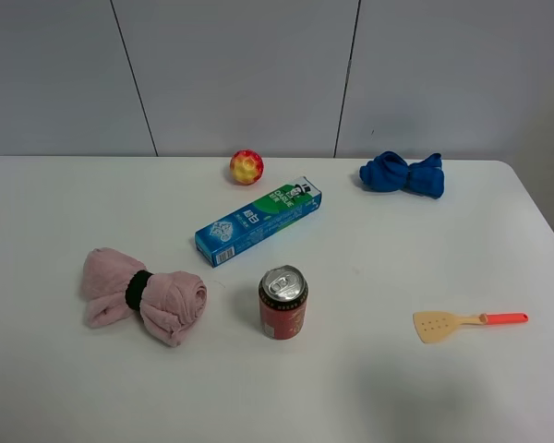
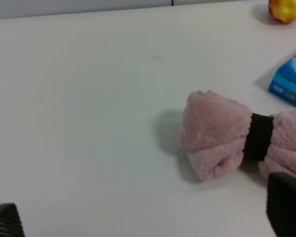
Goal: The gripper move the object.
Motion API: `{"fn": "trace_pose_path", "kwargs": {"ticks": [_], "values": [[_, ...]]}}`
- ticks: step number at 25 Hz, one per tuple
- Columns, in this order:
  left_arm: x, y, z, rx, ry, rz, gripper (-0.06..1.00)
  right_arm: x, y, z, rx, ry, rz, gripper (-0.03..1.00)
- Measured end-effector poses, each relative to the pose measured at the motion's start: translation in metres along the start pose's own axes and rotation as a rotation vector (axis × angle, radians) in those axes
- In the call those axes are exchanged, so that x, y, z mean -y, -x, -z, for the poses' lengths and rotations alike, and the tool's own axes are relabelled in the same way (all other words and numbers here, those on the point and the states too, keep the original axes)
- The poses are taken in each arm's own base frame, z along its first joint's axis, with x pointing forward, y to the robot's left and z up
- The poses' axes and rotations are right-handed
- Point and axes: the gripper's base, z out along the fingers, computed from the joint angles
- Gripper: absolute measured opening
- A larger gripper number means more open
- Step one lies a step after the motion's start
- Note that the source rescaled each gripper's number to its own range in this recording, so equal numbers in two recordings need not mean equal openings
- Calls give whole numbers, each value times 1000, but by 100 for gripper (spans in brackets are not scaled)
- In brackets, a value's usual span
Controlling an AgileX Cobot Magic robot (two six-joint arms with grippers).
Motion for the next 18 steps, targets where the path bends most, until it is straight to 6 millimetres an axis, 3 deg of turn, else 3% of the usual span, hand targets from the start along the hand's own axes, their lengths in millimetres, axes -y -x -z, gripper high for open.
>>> {"fn": "trace_pose_path", "kwargs": {"ticks": [18], "values": [[0,0,0,0,0,0,100,0,0,0,0,0,0,100]]}}
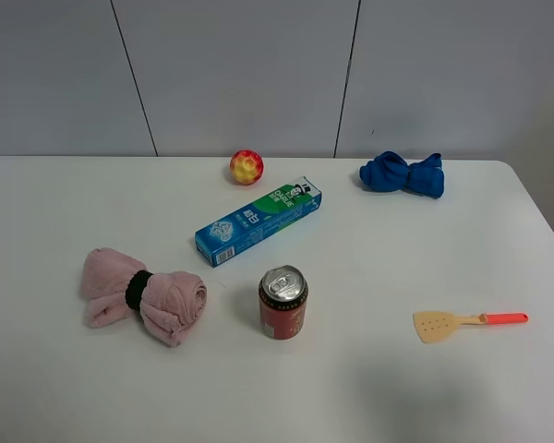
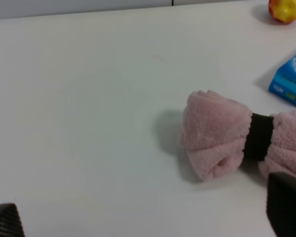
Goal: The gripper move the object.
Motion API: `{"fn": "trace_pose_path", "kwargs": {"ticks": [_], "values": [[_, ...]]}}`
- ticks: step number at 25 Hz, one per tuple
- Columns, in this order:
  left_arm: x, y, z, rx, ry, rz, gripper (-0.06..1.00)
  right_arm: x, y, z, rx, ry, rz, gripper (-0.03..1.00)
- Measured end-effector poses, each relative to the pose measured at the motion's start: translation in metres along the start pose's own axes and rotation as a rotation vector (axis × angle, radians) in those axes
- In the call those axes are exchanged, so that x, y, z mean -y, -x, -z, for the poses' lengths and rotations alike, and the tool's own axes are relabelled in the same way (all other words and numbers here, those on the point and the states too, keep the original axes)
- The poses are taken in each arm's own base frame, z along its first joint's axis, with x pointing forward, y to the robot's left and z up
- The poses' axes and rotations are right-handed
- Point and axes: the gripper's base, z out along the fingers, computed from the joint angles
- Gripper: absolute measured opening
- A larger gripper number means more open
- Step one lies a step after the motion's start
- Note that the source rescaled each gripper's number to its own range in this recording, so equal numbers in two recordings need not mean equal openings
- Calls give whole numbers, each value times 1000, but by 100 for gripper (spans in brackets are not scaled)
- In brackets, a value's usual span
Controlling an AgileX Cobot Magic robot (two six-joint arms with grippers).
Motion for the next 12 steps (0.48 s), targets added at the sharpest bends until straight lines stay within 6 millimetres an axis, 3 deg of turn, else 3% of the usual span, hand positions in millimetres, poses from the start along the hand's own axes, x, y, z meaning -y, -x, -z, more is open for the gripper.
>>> {"fn": "trace_pose_path", "kwargs": {"ticks": [12], "values": [[0,0,0,0,0,0,100,0,0,0,0,0,0,100]]}}
